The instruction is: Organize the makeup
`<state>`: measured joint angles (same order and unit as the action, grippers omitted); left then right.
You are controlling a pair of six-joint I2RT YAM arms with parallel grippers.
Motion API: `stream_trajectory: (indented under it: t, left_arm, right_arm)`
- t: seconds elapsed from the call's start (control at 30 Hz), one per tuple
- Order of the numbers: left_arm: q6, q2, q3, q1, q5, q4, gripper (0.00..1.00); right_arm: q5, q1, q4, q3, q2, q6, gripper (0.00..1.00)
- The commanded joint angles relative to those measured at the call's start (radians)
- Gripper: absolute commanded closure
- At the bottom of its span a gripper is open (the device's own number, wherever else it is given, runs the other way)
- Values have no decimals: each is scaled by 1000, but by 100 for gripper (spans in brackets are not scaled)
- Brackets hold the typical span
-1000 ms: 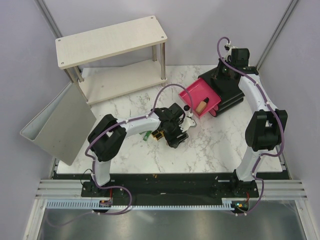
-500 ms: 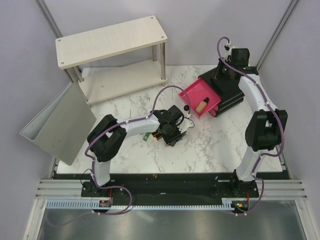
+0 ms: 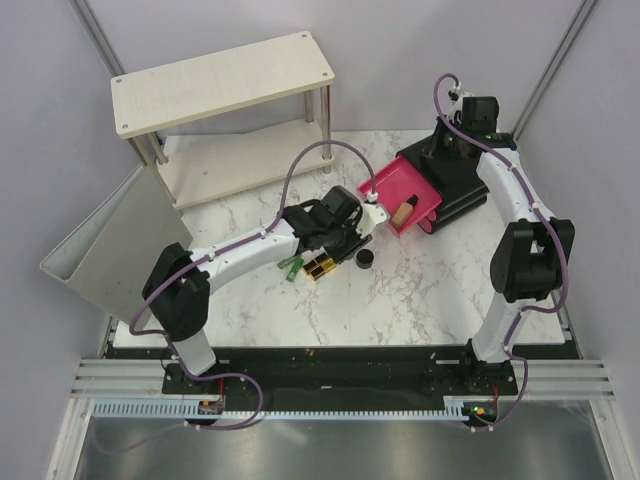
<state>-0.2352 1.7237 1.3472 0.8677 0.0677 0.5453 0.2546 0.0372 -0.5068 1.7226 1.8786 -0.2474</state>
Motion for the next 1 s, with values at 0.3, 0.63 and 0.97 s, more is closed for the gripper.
stream_trajectory:
  t: [0.3,0.63,0.97]
  left_arm:
    - [83,256,588,-36,-63,-54,98]
    - [71,458,834,-53,-165,-83,98]
    - [120,514,856,-65,-72,-126,85]
  right_arm:
    - [-12,1,-167,-58,59,19,100]
    - [-3,1,-159,-75,54,17,100]
    - [-2,1,-157,-70,53,16,100]
